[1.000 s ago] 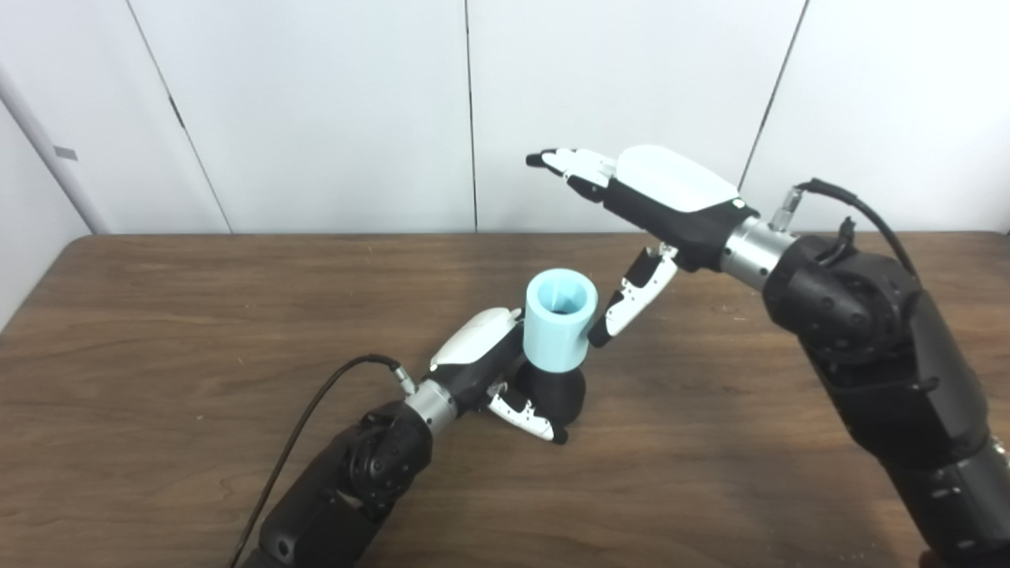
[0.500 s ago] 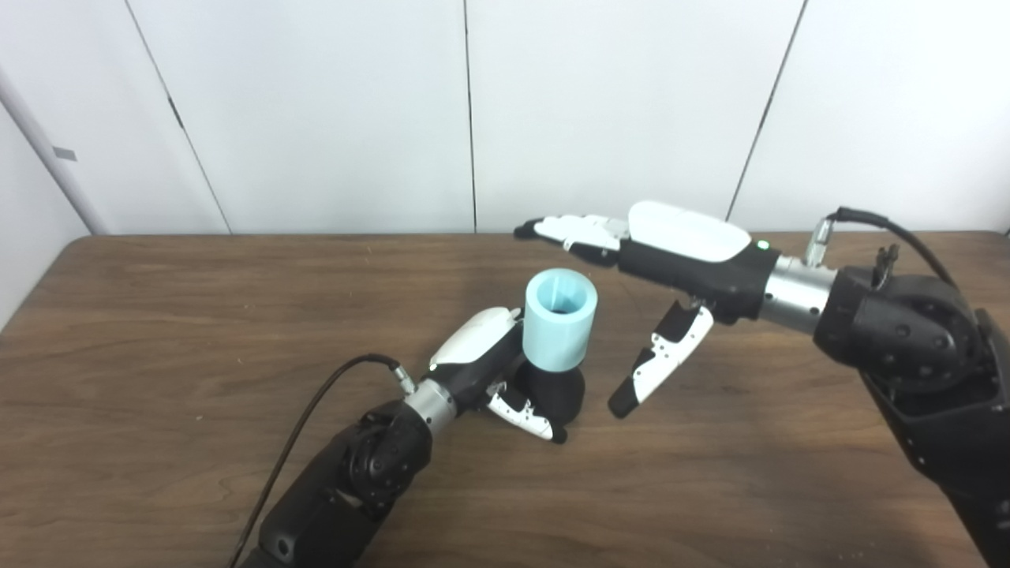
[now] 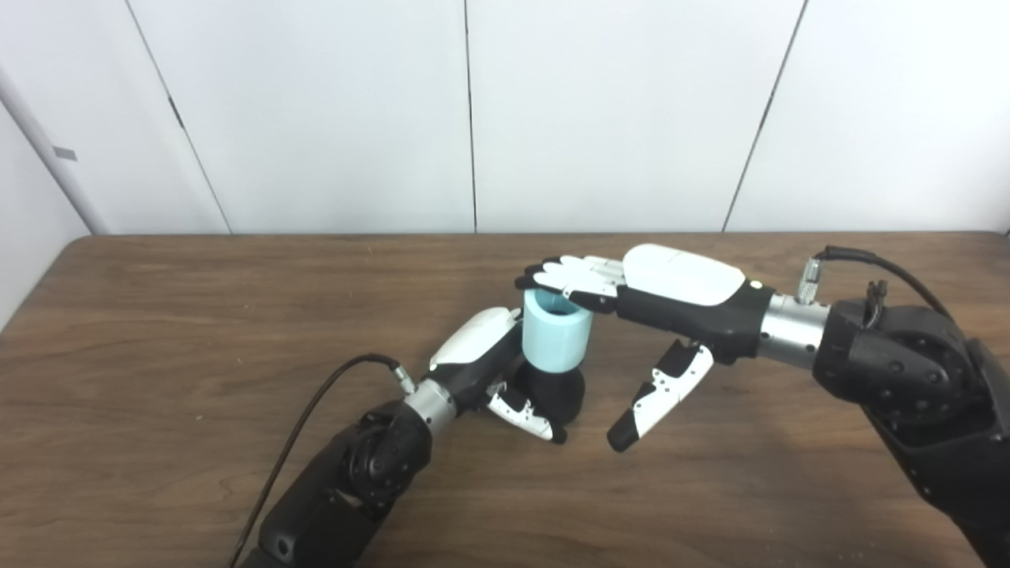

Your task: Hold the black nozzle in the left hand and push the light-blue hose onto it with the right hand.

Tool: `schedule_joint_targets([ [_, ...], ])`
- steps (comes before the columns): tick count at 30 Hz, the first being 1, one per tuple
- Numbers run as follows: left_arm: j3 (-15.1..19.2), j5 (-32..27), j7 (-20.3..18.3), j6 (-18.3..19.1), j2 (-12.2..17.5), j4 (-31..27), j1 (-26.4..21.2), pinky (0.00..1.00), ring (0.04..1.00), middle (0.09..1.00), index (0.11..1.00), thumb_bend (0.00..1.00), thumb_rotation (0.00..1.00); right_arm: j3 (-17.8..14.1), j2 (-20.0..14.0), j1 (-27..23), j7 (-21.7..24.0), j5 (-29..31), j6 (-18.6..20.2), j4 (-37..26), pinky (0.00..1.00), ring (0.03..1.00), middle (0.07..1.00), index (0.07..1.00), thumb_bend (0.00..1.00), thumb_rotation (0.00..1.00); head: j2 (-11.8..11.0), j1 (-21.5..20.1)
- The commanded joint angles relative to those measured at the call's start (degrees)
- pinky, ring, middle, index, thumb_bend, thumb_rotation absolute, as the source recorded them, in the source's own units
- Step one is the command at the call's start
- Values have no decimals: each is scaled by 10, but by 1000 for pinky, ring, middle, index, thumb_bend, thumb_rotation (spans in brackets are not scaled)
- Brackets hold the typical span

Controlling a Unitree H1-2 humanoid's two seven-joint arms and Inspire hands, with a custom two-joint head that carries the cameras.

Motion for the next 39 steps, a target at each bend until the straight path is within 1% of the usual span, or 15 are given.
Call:
schedule_joint_targets([
  [1,-20,17,-47,32,11,37,27,1000,627,465,500,525,0,4,-9,-6,5,-8,-4,-14,1000,1000,1000,1000,769,715,1,0],
  [7,-21,16,-49,34,12,33,30,1000,627,465,500,525,0,20,-12,-3,7,-40,-4,-14,1000,1000,1000,1000,790,733,3,0],
  [11,-21,17,-52,37,13,27,32,1000,626,465,500,525,0,31,-13,-3,10,-65,-6,-10,1000,1000,1000,1000,790,757,5,2],
  [15,-21,17,-52,37,13,27,31,1000,627,465,499,525,0,40,-12,2,11,-86,-8,-15,1000,1000,1000,1000,785,759,6,3],
  [18,-21,16,-53,37,14,27,30,1000,627,465,499,525,0,46,-15,5,9,-98,-17,-16,1000,1000,1000,1000,785,758,6,1],
  [20,-20,15,-53,36,14,28,30,1000,627,465,499,525,0,49,-21,5,5,-108,-32,-9,1000,1000,1000,1000,787,761,7,2],
  [22,-19,13,-54,36,14,27,30,1000,627,465,499,525,0,48,-27,4,5,-120,-38,-5,1000,1000,1000,1000,791,762,7,2],
  [28,-19,11,-55,36,13,29,30,1000,627,465,499,525,0,46,-27,12,21,-121,4,-18,1000,1000,1000,1000,777,756,9,1],
  [35,-19,12,-54,34,13,30,29,1000,627,465,500,525,0,52,-25,21,29,-119,44,-26,1000,1000,1000,1000,756,743,11,2],
  [39,-19,12,-56,36,14,28,29,1000,627,463,500,525,0,57,-22,23,41,-107,84,-29,1000,1000,1000,1000,759,752,11,2],
])
